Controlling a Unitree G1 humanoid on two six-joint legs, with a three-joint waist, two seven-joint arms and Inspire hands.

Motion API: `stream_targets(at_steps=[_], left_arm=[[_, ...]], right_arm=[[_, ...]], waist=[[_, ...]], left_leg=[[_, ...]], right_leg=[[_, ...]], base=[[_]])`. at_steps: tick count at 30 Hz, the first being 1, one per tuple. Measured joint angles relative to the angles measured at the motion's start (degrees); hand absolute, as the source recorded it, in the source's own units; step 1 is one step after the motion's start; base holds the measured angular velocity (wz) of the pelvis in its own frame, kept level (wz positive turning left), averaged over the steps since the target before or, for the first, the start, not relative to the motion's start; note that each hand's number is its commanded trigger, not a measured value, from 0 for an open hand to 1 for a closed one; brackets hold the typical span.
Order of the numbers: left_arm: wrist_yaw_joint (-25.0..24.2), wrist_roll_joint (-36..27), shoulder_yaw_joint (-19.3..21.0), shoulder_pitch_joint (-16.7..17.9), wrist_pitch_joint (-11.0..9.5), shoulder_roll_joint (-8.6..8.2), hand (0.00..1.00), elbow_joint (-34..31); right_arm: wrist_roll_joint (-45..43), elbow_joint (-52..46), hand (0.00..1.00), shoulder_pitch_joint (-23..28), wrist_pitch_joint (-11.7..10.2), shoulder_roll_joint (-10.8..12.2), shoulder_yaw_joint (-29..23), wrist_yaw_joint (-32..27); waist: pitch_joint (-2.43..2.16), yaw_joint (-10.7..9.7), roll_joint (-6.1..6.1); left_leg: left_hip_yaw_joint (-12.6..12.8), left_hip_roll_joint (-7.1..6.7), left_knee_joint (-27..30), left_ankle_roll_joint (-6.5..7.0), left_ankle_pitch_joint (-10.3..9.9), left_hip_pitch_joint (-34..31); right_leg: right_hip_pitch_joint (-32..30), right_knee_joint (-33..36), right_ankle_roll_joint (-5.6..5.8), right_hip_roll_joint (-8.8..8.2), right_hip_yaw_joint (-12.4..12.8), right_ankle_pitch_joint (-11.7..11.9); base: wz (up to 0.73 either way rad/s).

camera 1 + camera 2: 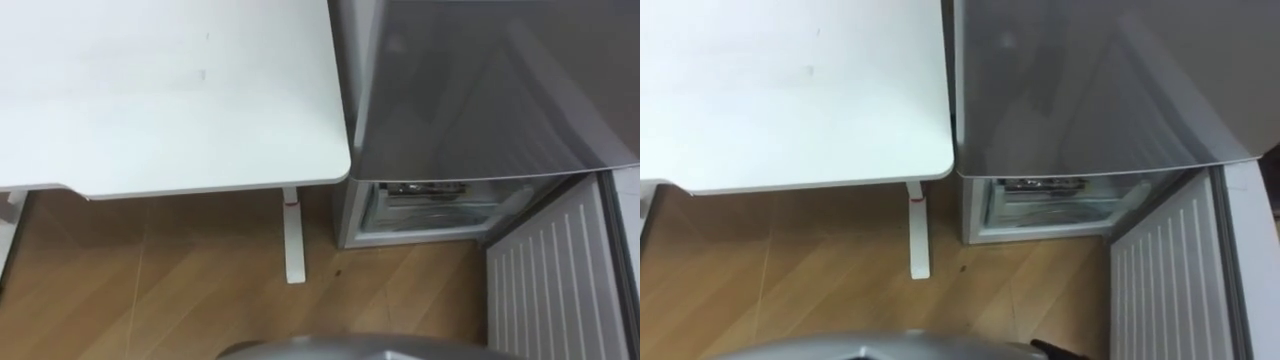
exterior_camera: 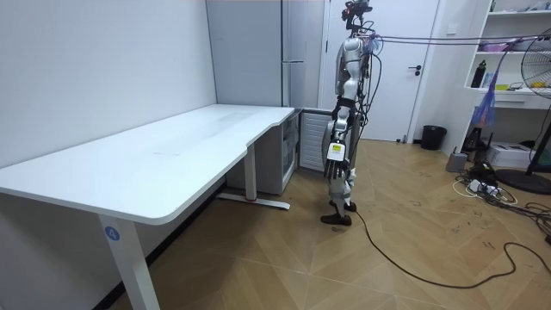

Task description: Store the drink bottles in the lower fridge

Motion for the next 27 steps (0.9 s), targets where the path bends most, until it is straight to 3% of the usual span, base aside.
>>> stream_targets(at_steps=[8,11,17,22,27], left_arm=[[0.0,0.0,-1.0,-0.3,-1.4,0.19,0.0,-0.6],[0.2,0.0,-1.3,0.4,-2.5,0.32,0.0,-0.5],[1.3,0.0,-1.3,0.6,-3.9,0.61,0.0,-1.5],[2.1,0.0,-2.3,1.5,-4.5,1.18,0.0,-2.9],[2.2,0.0,-1.8,1.6,-5.5,1.34,0.0,-3.7]], right_arm=[[-12.2,-9.0,0.0,-1.3,0.0,-0.2,0.3,-3.6],[-15.6,-15.0,0.0,-1.4,-2.0,-0.3,-0.2,-5.9],[-21.0,-29.8,0.0,0.9,-3.0,-2.1,-0.8,-10.7],[-29.4,-47.7,0.0,5.3,-3.9,-2.2,-1.5,-15.3],[-32.3,-58.8,0.0,6.7,-4.9,-2.2,-4.5,-18.9]], waist=[[0.0,-0.3,-0.12],[-0.01,-1.1,-0.48],[-0.08,-1.2,-0.86],[-0.37,-1.5,-0.66],[-0.64,-1.9,-0.82]], left_leg=[[0.6,0.06,-0.1,0.0,0.0,0.2],[0.8,0.05,-0.1,0.0,0.0,0.3],[1.1,0.03,-0.3,0.0,0.0,0.3],[2.4,0.29,-0.7,0.0,0.0,0.2],[3.5,0.31,-1.4,0.0,0.0,0.4]], right_leg=[[-0.2,0.2,-0.05,0.24,1.0,0.0],[-0.1,0.1,-0.07,0.32,1.3,0.1],[-0.4,0.1,-0.06,0.38,2.5,0.1],[-1.4,0.2,-0.14,0.5,3.6,0.3],[-1.9,0.3,-0.01,0.61,4.7,0.5]], base=[[-0.03],[-0.01],[-0.05],[-0.13],[-0.11]])
